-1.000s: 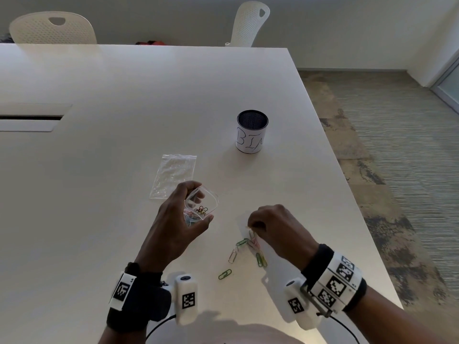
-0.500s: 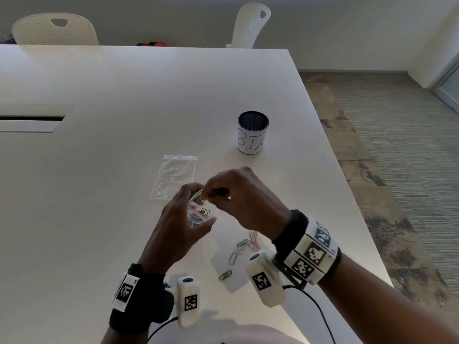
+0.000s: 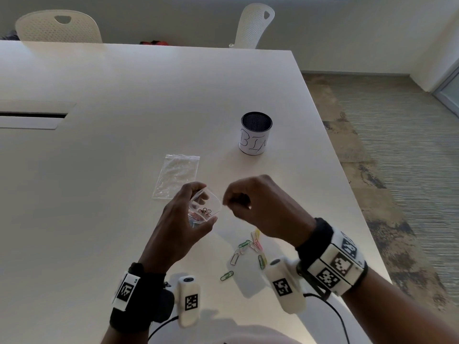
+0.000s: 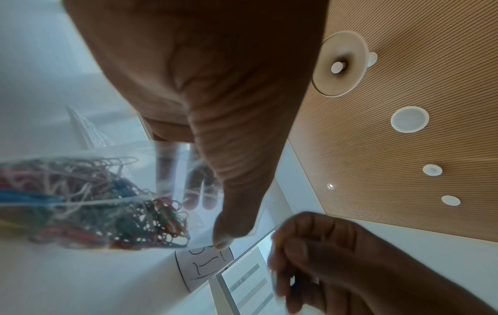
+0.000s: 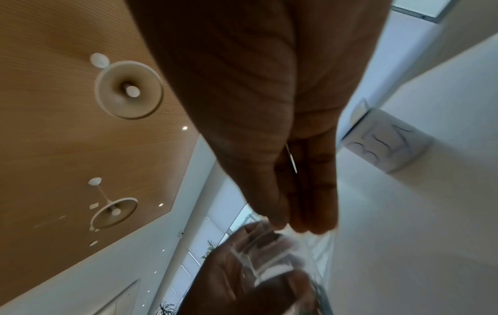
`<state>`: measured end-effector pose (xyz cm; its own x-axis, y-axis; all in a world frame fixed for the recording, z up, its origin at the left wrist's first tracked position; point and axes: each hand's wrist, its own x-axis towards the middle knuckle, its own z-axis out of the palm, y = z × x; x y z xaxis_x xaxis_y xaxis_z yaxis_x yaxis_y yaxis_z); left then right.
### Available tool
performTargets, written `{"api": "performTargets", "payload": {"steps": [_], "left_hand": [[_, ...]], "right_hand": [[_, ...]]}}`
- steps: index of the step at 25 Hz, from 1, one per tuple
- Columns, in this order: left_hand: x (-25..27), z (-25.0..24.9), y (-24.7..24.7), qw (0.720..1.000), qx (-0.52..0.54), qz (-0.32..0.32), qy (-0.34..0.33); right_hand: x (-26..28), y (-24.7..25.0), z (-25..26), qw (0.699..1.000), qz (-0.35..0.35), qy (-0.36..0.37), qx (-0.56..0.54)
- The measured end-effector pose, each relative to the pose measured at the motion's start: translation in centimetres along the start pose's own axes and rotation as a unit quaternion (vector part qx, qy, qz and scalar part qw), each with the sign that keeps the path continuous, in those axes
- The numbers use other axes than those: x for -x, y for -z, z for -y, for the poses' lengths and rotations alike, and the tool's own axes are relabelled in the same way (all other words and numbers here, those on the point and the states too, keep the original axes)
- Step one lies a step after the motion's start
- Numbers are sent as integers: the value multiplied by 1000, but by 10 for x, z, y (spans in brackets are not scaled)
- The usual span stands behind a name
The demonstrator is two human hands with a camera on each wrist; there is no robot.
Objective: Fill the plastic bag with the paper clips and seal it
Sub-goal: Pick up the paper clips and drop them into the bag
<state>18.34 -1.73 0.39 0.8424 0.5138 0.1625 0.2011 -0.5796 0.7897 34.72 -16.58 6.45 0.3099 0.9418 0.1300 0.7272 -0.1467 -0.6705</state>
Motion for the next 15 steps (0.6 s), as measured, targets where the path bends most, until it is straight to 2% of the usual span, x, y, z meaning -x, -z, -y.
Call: {"api": "performTargets", "payload": {"steps": [3,6,10,15], "left_hand": [[0,3,1,1000,0,-2,0],[-1,3,1,1000,1,6,-3],[-2,4,2,1000,-1,8,-4],[0,4,3,1000,7,-6,4]], "right_hand": [[28,-15,-14,988,151,-16,3],[45,-44,-22,972,226,17,56],[49,-59,-24,961,241,97,97],[50,-37,-41,971,196,50,130]]}}
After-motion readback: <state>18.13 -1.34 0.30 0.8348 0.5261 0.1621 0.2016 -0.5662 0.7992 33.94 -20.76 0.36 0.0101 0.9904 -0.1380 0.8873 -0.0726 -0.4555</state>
